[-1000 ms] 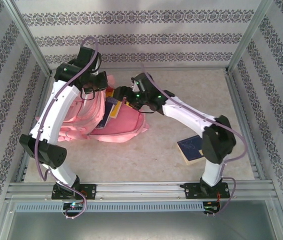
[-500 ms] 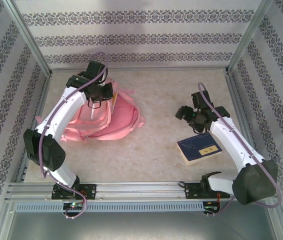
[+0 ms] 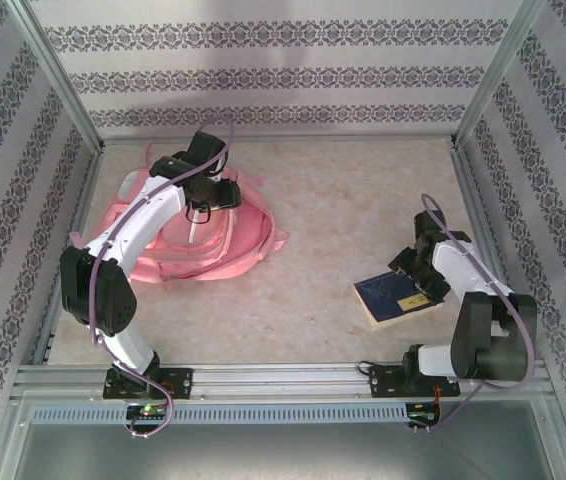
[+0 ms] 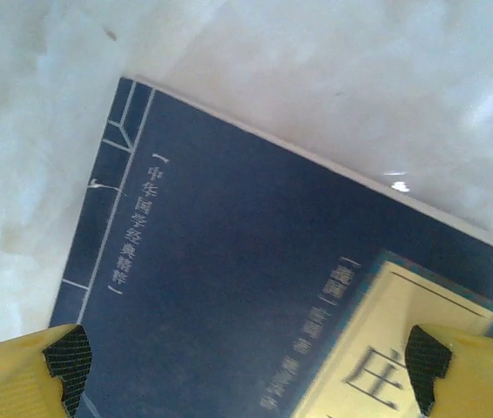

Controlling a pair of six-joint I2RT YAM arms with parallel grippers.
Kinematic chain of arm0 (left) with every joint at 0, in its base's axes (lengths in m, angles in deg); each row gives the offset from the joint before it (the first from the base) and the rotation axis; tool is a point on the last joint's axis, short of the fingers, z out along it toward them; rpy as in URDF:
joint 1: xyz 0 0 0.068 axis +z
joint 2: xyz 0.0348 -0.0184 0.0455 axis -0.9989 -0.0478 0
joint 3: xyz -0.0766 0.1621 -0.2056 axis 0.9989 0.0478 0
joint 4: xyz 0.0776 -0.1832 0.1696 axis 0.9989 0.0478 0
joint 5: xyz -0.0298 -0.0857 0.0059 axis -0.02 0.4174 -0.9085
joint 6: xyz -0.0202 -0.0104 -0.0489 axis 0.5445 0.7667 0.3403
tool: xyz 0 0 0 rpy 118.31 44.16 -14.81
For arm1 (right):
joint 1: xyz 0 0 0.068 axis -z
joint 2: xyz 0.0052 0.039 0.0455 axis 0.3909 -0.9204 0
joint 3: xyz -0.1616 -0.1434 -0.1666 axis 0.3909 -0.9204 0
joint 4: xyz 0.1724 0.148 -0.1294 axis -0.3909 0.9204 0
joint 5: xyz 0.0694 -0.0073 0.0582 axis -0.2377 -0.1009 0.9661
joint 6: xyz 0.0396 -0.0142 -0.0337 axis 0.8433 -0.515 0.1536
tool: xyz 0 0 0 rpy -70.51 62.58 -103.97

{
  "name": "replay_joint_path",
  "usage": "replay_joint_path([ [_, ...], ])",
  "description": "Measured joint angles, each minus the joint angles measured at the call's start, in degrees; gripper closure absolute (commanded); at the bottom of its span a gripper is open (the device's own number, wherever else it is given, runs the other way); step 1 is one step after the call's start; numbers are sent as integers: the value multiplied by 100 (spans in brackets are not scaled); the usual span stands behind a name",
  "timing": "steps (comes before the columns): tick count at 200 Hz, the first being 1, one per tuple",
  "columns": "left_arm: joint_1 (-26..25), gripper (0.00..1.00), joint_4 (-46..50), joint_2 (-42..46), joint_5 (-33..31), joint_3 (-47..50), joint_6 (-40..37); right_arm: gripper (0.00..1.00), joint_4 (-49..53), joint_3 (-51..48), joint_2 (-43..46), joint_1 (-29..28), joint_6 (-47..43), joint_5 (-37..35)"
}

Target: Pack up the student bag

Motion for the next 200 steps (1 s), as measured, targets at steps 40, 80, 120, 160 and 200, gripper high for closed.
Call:
replay_joint_path([
  [40,-358,38,22,122,-275,-83,-9,9,-411,-181,-330,-188,-111,426],
  [80,-1019,32,28,122,-317,-369,-9,13,-669,-11,-496,-896,-367,734],
  [120,-1270,31,22,26,-105,-636,-13,17,-1204,94,-629,-1499,-765,1611],
  [160,-1333,33,2,-507,555,-625,-11,21,-1429,396,-1010,-2133,-1187,2457],
  [200,-1416,34,-173,-984,1209,-326,39,21,-1429,295,-380,-2288,-1117,2511],
])
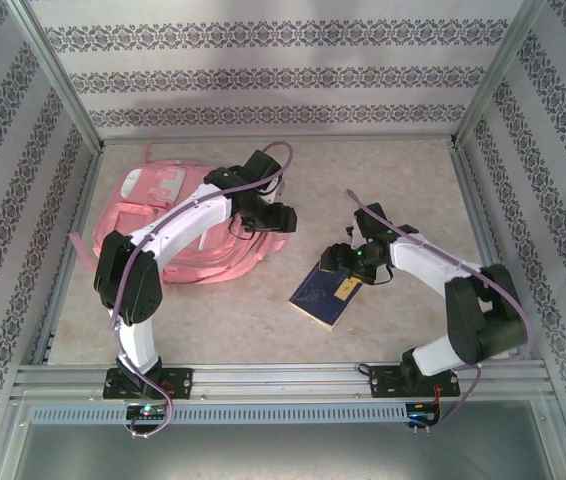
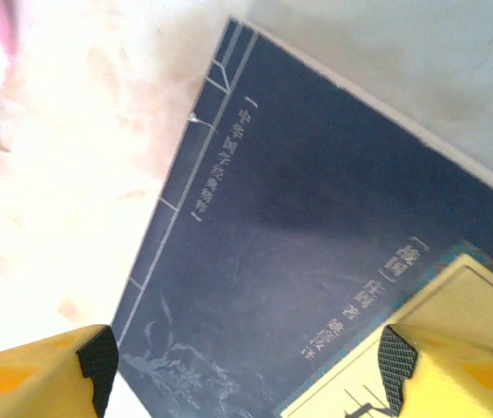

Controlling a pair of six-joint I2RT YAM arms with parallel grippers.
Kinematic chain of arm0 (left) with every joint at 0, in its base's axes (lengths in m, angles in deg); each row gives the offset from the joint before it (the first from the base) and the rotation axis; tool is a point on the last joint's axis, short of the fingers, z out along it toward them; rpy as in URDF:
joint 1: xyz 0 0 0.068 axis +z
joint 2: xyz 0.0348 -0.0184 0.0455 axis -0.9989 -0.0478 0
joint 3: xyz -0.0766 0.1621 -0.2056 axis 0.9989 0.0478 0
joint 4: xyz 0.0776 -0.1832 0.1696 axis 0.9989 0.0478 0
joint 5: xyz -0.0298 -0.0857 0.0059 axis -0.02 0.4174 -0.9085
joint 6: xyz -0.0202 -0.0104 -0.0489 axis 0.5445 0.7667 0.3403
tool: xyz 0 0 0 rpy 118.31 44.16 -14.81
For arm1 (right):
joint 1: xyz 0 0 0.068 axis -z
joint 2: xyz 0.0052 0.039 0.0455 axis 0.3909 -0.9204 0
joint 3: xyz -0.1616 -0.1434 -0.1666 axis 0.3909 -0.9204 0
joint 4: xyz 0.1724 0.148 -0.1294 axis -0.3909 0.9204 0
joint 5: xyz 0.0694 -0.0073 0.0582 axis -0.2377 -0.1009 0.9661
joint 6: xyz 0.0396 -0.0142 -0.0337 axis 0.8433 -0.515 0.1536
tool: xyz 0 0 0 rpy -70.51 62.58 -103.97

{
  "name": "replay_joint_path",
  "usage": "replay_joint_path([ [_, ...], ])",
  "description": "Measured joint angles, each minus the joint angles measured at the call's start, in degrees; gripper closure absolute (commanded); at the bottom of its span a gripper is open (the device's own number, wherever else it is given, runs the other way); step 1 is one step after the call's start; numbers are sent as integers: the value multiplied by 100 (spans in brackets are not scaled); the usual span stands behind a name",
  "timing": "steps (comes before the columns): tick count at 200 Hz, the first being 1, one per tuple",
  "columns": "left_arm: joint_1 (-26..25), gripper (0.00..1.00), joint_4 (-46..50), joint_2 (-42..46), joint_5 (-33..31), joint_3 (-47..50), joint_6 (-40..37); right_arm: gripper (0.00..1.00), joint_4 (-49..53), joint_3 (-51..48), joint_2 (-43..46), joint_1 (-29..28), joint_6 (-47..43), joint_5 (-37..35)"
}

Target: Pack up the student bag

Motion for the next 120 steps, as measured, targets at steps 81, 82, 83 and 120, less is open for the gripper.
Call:
replay_joint_path([
  [81,-675,34,-654,-769,680,551,389,25,0,-1126,1012,667,1279,-219],
  [82,-678,34,-658,-778,682,557,391,26,-2,-1130,1005,669,1283,-214],
  [83,-678,34,-660,-787,682,564,396,25,-4,-1134,1001,669,1287,-210],
  [120,-715,36,-837,-1025,796,743,522,28,-295,-1276,776,673,1502,85],
])
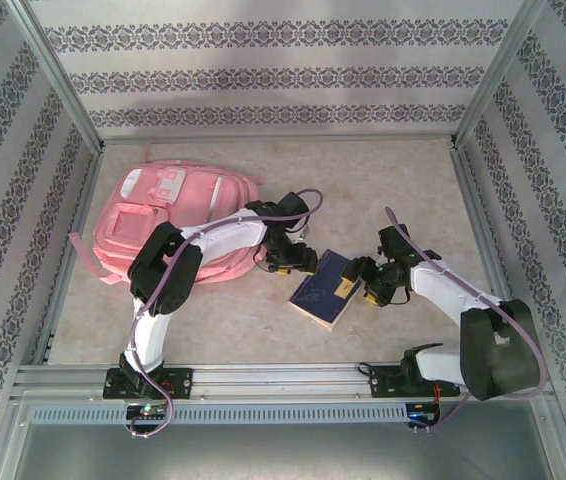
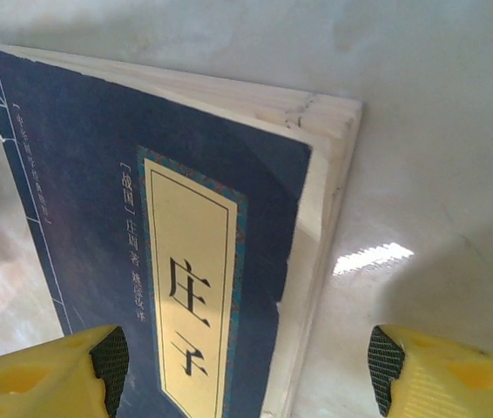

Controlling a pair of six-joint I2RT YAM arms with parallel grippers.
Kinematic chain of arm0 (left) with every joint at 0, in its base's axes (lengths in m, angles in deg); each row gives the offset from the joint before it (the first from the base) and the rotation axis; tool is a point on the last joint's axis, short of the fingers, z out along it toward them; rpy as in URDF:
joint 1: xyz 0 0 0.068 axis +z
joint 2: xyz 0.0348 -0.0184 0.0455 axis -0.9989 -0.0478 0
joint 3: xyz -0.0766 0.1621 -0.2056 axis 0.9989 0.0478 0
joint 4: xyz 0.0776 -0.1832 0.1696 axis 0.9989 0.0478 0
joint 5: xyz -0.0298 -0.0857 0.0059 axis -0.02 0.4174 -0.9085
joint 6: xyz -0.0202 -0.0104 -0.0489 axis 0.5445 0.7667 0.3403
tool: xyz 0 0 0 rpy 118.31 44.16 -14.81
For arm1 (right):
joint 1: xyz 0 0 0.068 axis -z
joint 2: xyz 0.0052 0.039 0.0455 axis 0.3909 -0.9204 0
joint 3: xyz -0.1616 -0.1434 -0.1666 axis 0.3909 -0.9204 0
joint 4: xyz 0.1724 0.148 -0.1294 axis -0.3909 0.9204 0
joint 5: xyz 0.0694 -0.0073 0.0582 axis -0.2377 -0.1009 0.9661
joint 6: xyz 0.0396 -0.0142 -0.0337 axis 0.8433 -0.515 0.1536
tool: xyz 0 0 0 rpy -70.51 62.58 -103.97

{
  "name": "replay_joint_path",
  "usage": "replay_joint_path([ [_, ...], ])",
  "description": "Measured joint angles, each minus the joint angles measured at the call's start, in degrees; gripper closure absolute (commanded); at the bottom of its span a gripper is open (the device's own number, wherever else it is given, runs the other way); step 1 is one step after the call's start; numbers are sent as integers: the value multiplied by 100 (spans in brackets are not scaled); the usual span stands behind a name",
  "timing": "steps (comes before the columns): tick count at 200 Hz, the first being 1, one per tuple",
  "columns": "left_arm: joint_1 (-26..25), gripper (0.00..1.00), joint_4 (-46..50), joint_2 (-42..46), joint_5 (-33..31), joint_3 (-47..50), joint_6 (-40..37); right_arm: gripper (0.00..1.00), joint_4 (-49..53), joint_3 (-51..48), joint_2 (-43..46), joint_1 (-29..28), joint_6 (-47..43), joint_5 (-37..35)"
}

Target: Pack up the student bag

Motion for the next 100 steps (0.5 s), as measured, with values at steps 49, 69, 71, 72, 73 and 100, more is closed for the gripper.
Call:
replay_joint_path([
  [49,-83,41,-190,-181,201,109,111,38,-295,2,-413,76,111,317],
  [69,-114,43,-275,-223,269,151,162,42,-271,2,-446,98,144,321],
  [71,-116,44,-278,-223,267,157,162,43,-269,2,-446,105,155,326],
  [72,-118,44,-275,-223,269,157,162,43,-269,4,-446,105,153,326],
  [73,-118,44,-278,-223,269,160,164,43,-267,4,-446,105,151,326],
  [100,-111,46,-295,-223,254,173,184,48,-280,7,-439,105,138,376],
])
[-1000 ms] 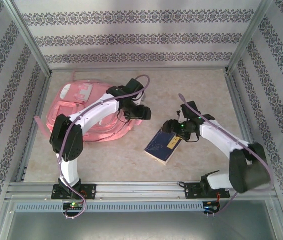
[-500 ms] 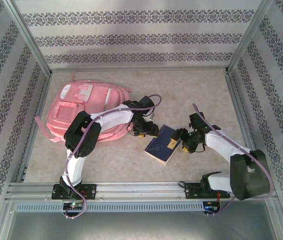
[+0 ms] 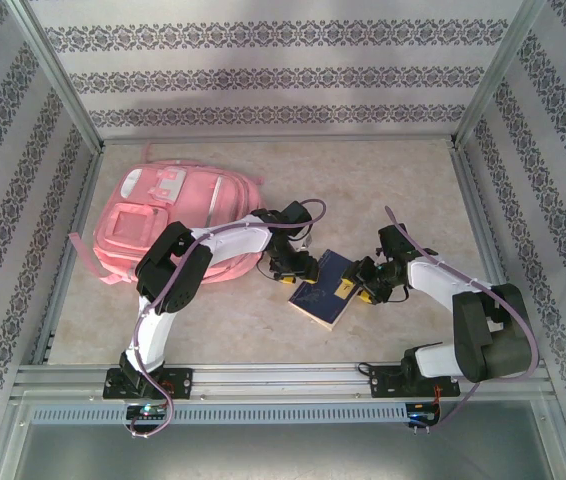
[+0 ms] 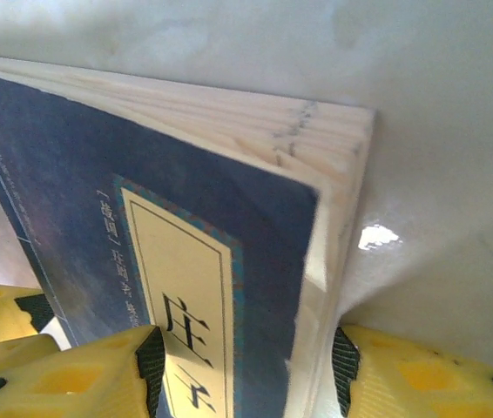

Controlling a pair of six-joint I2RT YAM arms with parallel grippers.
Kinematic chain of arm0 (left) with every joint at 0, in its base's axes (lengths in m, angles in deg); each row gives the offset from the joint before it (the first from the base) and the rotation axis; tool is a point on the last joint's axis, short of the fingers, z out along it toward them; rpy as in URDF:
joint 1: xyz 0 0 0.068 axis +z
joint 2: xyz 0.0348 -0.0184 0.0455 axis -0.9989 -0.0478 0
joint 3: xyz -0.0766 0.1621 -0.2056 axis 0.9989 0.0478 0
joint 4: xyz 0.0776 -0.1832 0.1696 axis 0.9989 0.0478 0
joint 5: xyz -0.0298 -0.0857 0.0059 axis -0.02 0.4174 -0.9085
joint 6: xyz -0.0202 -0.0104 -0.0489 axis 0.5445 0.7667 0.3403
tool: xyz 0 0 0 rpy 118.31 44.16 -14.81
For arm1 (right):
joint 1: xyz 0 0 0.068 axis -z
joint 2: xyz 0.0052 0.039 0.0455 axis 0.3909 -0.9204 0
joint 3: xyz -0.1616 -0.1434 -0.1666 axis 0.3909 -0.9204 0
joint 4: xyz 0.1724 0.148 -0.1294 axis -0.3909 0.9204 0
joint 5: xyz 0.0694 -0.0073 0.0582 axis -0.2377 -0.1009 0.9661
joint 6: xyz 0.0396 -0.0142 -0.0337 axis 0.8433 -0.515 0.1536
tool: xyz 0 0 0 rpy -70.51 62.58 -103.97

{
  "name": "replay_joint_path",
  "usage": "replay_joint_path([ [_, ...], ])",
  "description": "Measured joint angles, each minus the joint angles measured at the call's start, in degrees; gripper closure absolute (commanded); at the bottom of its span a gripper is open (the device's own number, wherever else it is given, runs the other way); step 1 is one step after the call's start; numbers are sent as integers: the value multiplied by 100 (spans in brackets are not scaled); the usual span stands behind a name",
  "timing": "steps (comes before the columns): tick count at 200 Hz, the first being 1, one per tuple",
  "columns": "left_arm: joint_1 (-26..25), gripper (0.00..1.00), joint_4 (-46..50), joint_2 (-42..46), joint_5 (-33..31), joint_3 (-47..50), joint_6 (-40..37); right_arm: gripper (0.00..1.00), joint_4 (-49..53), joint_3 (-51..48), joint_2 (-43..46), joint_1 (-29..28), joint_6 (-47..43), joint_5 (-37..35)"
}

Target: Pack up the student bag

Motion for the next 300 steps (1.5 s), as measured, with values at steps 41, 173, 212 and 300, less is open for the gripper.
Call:
replay_joint_path([
  [41,0,48,0,0,-28,9,2,52,-42,96,234,-52,4,219],
  [173,15,61,4,20,-175,96,-2,80,-400,321,-24,-684,26,358],
  [212,-33,41,7,254,-247,297,-164,93,-151,426,52,-684,-212,205],
  [300,846,29,116,2240,-118,1147,-74,100,223,848,796,-627,-48,693],
])
